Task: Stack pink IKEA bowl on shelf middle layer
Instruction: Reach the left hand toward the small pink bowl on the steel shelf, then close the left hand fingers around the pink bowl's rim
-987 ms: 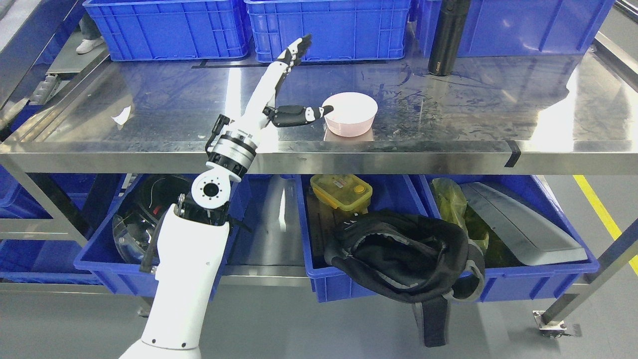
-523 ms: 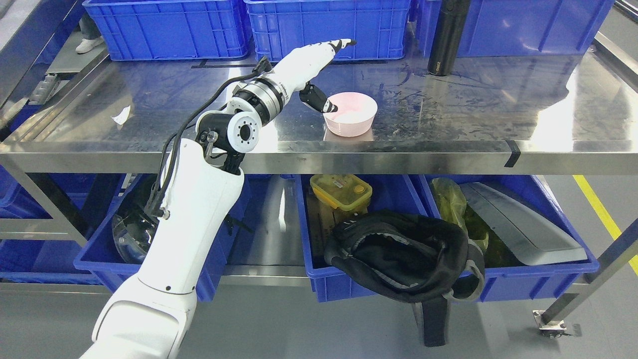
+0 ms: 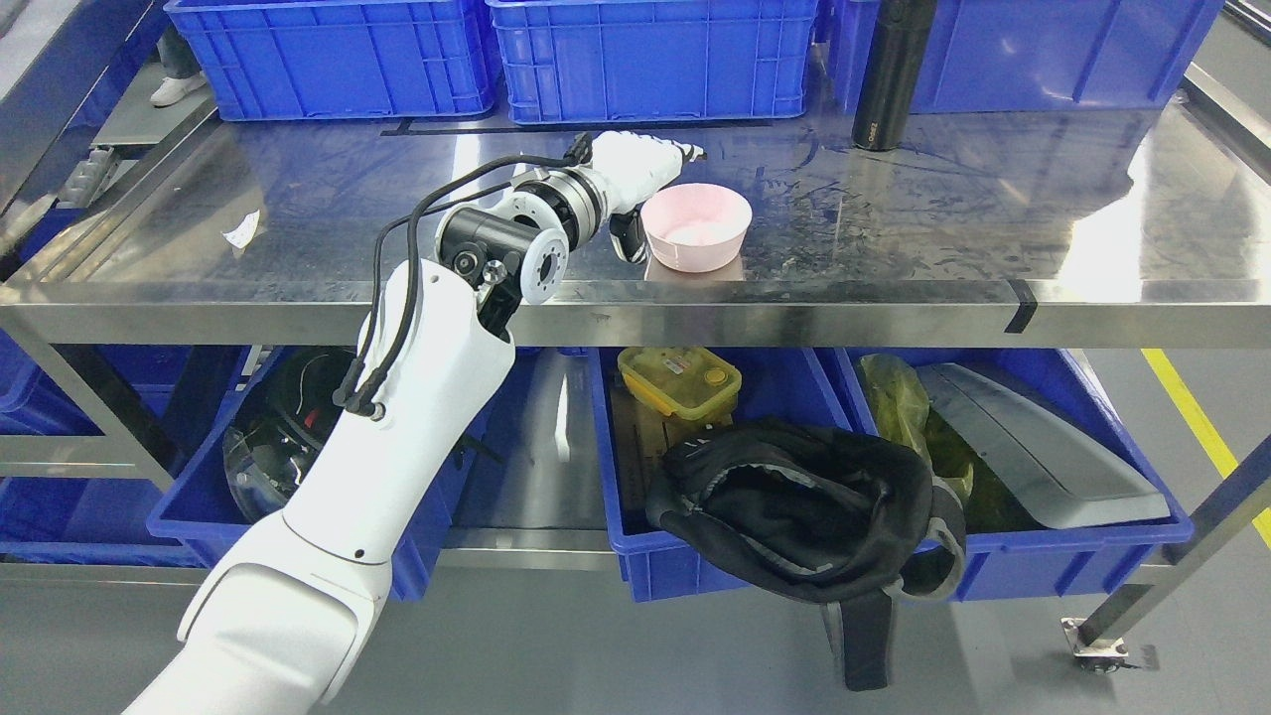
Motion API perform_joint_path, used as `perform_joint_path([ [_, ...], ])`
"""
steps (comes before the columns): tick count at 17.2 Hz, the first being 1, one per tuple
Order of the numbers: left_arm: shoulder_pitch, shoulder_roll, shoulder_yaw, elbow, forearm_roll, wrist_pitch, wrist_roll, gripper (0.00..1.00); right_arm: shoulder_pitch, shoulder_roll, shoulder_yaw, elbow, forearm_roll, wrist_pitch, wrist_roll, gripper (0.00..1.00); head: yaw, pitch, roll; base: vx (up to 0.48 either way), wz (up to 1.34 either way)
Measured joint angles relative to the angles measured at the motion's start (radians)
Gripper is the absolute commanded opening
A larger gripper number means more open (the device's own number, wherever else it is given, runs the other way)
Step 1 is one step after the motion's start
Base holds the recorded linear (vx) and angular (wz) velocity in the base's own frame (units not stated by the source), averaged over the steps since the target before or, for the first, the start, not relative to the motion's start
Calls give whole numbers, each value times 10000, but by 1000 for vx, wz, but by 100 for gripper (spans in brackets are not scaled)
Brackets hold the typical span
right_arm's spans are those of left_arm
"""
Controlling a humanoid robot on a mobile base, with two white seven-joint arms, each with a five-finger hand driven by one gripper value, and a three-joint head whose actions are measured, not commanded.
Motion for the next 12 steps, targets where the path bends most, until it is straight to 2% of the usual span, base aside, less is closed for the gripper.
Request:
perform_joint_path([
  [7,-194,-417,-305,757,-270,-34,238,98,0,0,0,0,0,0,-3,100,0,0,0,0,0],
  [10,-360,-595,-355,1072,-332,-51,318,92,0,0,0,0,-1,0,-5,100,0,0,0,0,0],
  [12,-433,-693,-377,1295,-368,-85,326,91,0,0,0,0,-1,0,-5,100,0,0,0,0,0],
])
